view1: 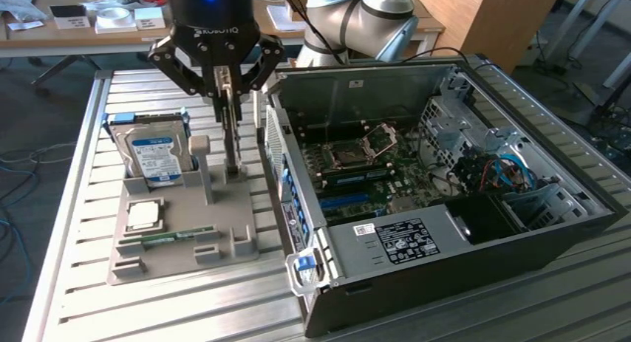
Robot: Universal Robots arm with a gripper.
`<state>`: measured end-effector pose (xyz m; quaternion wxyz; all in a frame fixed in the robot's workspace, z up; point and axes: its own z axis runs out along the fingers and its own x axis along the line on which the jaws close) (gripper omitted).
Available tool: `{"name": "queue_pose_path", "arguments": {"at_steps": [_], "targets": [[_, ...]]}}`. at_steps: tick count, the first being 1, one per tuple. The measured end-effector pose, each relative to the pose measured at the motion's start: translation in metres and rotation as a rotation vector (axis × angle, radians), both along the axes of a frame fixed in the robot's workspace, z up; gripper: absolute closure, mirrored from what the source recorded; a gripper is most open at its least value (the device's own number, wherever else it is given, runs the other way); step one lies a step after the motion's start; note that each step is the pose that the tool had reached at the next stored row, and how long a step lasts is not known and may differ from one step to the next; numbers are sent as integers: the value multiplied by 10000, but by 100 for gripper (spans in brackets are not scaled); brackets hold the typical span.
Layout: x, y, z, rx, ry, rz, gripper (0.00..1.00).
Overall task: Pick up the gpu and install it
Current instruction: 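Pick up the gpu and move the gpu toward the slot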
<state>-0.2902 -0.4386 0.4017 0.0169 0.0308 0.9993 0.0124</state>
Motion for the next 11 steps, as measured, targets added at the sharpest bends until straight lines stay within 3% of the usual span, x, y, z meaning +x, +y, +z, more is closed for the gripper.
{"name": "queue_pose_path", "arguments": {"at_steps": [11], "targets": [[208,1,0,44,0,0,73]]}}
